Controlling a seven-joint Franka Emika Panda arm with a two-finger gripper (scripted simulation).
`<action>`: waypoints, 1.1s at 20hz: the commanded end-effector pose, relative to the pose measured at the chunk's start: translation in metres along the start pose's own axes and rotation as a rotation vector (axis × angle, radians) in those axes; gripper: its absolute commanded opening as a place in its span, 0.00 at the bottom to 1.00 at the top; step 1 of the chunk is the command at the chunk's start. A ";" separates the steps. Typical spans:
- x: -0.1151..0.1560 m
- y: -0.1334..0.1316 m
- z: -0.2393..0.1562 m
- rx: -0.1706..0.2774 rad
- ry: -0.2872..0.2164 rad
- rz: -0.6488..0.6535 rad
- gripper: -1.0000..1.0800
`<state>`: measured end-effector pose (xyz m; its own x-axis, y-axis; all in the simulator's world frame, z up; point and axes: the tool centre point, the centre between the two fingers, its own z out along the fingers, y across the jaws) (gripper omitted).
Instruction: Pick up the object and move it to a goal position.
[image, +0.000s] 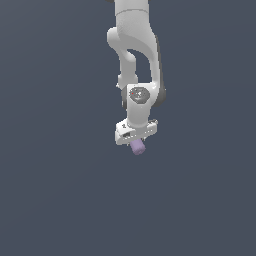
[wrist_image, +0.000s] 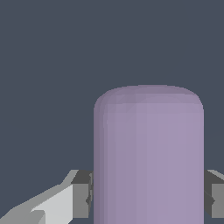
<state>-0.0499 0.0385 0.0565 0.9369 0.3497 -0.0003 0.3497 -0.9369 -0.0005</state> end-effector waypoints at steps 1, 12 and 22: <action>-0.001 0.005 -0.012 -0.001 0.001 0.000 0.00; -0.008 0.038 -0.106 0.001 0.001 0.000 0.00; -0.015 0.076 -0.214 0.002 0.002 0.000 0.00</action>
<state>-0.0377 -0.0321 0.2545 0.9369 0.3497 0.0020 0.3497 -0.9369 -0.0017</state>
